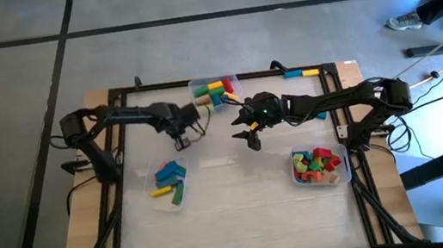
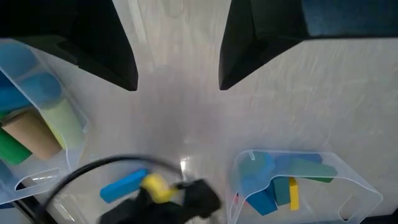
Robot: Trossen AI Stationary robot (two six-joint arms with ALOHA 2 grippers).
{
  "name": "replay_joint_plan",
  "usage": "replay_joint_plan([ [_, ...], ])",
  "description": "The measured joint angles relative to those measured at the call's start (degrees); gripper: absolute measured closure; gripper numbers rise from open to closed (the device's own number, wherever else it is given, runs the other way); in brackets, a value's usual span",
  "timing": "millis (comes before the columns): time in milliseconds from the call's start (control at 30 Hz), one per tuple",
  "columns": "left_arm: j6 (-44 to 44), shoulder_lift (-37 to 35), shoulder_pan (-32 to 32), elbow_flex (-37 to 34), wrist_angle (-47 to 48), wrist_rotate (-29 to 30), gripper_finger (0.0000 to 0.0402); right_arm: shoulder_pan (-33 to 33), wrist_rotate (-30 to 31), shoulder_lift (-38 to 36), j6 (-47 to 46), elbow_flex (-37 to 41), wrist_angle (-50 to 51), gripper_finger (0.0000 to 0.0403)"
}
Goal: Sort blocks by size
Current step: Put the blue rectangular block into the bottom left transparent bin
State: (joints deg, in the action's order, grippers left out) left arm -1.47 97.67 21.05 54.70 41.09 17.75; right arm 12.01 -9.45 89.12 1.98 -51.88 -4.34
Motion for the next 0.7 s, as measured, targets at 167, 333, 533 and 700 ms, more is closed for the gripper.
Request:
replay_joint_plan([
  [167, -8.11, 0.42, -5.21, -0.33, 3.27, -0.9, 0.0398, -0.02, -0.01, 0.0, 0.0, 0.0, 0.01, 0.0178],
  [333, -8.45, 0.44, -7.14, 0.08, 7.18, 7.26, 0.0398, 0.0, -0.11, 0.0, 0.0, 0.0, 0.29, 0.0178],
  [533, -5.34, -3.53, -7.14, 2.2, 8.16, 8.52, 0.0398, -0.01, -0.11, 0.0, 0.24, 0.0, 0.26, 0.0178],
  [700, -3.33, -9.4, -6.44, 2.36, 5.41, 8.75, 0.0379, 0.0, -0.13, 0.0, 0.24, 0.0, 0.26, 0.0178],
])
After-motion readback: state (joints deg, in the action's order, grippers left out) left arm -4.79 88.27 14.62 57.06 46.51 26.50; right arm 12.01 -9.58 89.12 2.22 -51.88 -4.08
